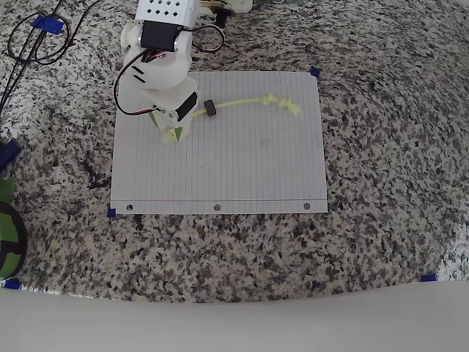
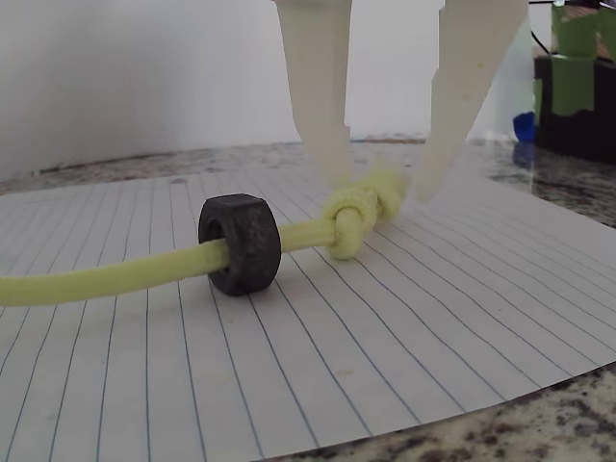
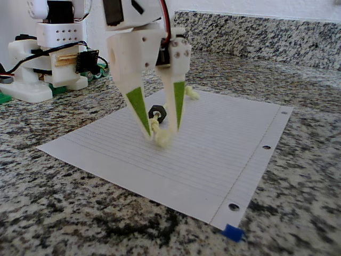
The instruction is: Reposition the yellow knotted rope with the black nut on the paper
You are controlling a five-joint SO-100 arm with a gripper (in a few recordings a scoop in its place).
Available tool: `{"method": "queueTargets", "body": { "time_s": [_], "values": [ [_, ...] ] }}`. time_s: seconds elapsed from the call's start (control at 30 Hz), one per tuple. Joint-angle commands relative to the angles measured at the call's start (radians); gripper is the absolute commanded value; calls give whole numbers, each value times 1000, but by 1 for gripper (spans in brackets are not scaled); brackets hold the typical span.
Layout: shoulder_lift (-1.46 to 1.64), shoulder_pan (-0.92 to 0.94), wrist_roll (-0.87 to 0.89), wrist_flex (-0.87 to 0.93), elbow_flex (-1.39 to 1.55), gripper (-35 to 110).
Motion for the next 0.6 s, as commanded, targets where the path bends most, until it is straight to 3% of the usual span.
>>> {"method": "queueTargets", "body": {
  "time_s": [0.0,0.57],
  "values": [
    [3,-6,11,8,-32,37],
    [-3,-6,-3,34,-31,35]
  ]
}}
